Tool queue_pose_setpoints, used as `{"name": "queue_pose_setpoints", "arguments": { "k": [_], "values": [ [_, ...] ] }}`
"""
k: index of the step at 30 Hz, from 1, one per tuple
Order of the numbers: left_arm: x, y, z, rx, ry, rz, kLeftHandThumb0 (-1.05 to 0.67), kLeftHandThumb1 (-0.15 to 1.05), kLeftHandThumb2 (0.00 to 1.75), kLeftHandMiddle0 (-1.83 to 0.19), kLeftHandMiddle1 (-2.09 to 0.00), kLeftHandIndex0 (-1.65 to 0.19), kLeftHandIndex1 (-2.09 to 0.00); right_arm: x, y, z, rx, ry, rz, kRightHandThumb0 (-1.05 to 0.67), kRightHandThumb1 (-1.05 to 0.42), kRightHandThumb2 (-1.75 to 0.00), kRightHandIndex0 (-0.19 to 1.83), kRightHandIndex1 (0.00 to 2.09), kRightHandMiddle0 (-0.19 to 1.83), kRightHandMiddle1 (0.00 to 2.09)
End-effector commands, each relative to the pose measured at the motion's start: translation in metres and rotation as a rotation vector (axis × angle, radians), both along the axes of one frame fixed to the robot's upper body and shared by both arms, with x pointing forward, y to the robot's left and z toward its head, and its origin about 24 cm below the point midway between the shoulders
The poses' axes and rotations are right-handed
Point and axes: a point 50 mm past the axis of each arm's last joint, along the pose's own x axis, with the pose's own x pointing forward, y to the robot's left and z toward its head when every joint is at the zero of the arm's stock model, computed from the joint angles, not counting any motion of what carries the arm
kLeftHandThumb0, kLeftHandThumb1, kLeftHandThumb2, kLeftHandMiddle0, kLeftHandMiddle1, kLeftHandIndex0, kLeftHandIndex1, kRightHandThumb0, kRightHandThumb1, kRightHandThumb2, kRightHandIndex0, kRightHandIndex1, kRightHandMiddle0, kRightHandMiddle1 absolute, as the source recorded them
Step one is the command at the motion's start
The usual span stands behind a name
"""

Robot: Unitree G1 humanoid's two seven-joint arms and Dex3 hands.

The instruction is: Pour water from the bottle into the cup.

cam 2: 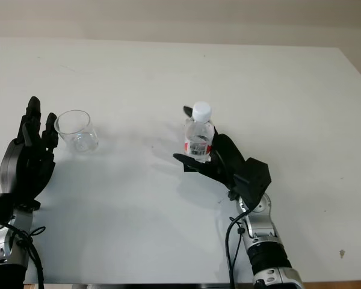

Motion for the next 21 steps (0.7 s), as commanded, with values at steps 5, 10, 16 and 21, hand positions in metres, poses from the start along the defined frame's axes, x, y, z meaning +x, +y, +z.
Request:
{"name": "queue_pose_setpoints", "arguments": {
  "k": [5,10,16,21],
  "values": [
    [0.001,0.001,0.002,0.016,-0.001,-0.001,-0.81,1.05,0.70,0.19,0.00,0.19,0.00,-0.011,-0.024,-0.017,0.034,0.077,-0.076,-1.00,-0.99,-0.06,-0.19,0.00,-0.19,0.00],
    [0.001,0.001,0.001,0.012,-0.002,0.001,-0.81,1.05,0.70,0.19,0.00,0.19,0.00,-0.010,-0.026,-0.007,0.078,0.033,-0.091,-1.00,-0.99,-0.06,-0.19,0.00,-0.19,0.00],
    [0.000,0.003,0.002,0.015,-0.007,0.005,-0.82,1.05,0.70,0.19,0.00,0.19,0.00,-0.011,-0.024,-0.002,0.091,0.013,-0.110,-0.97,-0.99,-0.05,-0.19,0.00,-0.19,0.00],
    [-0.002,0.004,0.002,0.016,-0.006,0.000,-0.81,1.05,0.70,0.19,0.00,0.19,0.00,-0.016,-0.021,-0.003,0.116,0.003,-0.104,-0.98,-0.99,-0.05,-0.19,0.00,-0.19,0.00]
  ]
}}
